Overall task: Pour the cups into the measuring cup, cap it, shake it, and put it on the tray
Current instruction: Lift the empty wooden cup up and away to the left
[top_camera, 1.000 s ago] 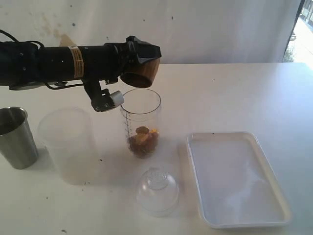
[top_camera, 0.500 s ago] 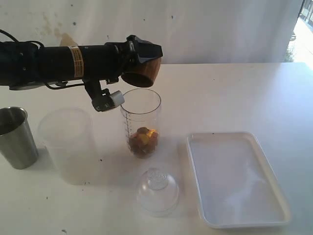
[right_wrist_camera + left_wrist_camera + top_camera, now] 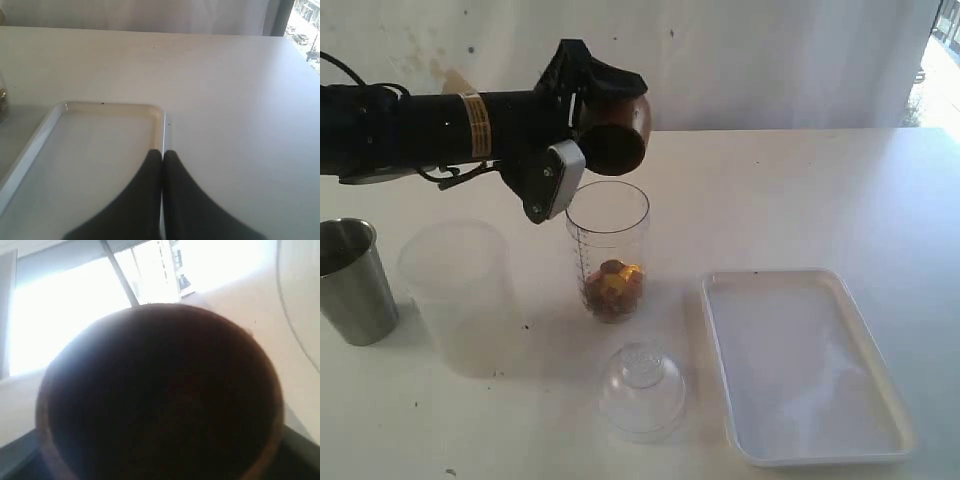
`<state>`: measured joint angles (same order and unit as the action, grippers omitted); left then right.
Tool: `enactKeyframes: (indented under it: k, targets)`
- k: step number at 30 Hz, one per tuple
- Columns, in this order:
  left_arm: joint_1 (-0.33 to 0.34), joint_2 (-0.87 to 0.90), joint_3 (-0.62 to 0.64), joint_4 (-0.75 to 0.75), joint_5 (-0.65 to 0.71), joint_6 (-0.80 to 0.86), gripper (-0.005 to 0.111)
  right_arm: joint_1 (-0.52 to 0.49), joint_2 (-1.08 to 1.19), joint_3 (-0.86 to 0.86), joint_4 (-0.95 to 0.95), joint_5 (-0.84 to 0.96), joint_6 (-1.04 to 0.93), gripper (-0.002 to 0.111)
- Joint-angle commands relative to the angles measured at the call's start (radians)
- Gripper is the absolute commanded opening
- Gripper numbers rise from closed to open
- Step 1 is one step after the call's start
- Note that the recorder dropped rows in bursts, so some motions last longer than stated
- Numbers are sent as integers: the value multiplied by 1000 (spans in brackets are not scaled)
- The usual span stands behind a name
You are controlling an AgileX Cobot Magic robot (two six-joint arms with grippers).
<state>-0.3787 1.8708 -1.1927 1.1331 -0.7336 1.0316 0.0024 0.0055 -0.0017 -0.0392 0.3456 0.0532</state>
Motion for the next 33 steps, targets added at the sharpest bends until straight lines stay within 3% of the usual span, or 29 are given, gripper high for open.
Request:
enactKeyframes:
  k: [1, 9, 18, 22, 26, 30, 33]
  targets:
    - [-6, -9, -7, -32, -67, -215, 0, -2, -6, 2, -5, -3, 3, 0]
    - [-6, -9, -7, -32, -110, -465, 0, -2, -6, 2, -5, -3, 3, 0]
    - [-6, -9, -7, -24, -119, -524, 0, -2, -6, 2, -5, -3, 3, 0]
    - [-6, -9, -7, -39, -163, -955, 0, -2, -6, 2, -5, -3, 3, 0]
    - [-6, -9, -7, -210, -163, -1361, 0, -2, -6, 2, -5, -3, 3, 0]
    - [-6, -9, -7, -336, -193, -1584, 0, -2, -6, 2, -5, -3, 3, 0]
    - [-6, -9, -7, -245, -202, -1717, 0, -2, -6, 2, -5, -3, 3, 0]
